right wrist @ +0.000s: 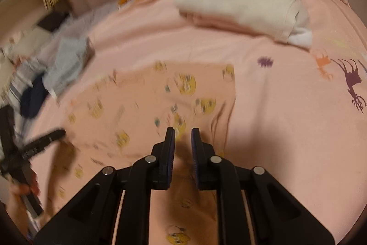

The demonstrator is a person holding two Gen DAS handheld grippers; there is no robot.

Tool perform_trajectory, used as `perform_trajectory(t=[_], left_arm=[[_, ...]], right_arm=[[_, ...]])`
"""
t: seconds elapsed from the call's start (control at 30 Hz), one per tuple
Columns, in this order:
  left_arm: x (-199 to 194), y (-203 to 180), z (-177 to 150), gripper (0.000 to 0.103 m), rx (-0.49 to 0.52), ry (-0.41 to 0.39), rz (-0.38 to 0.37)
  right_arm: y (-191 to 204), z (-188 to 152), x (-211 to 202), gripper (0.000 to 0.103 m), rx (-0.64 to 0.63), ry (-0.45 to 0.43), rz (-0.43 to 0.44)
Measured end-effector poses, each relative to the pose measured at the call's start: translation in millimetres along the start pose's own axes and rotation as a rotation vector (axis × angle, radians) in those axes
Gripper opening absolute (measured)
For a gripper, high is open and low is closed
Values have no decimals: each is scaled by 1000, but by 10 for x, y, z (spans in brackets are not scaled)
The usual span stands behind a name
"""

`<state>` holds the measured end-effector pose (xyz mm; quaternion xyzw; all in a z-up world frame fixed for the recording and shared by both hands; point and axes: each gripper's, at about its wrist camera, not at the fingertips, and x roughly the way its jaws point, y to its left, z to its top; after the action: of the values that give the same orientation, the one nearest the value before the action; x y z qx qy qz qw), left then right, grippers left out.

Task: Fold small clothes

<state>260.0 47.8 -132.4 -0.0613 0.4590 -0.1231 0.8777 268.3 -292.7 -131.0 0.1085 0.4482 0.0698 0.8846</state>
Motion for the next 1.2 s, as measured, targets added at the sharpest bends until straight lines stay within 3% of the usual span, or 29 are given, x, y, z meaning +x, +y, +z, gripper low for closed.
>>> perform_trajectory(t=[0.1,0.23,0.33,0.4,0.47,0.67,0.87,0.97,1.2], left_arm=[[148,14,-54,46,19,37,29],[92,10,-100,46,30,40,18],[-168,103,-164,48,-21,27,-55],[-298,187,-233,67,-49,19,-61],[-463,340,-366,70,-94,-4,-60],[-431,644,-642,70,-225,72,-185],[-413,637,-804,69,-305,89,-369],[-473,567,-954,67,-289,107,-402],[-758,488,-1381,64,-264,139,-473]], right_arm=[[-44,-90,184,11,-9,64,-36],[-99,-98,107,15,10,58,-9],[-119,-152,-139,29,28,35,40],[-153,-243,-306,50,45,23,74],[-240,-350,-430,53,76,28,115],[-507,-705,-432,54,201,92,163],[-531,-904,-371,49,279,137,339],[-439,-1045,-420,43,256,179,381],[-331,-1451,-658,42,239,219,451]])
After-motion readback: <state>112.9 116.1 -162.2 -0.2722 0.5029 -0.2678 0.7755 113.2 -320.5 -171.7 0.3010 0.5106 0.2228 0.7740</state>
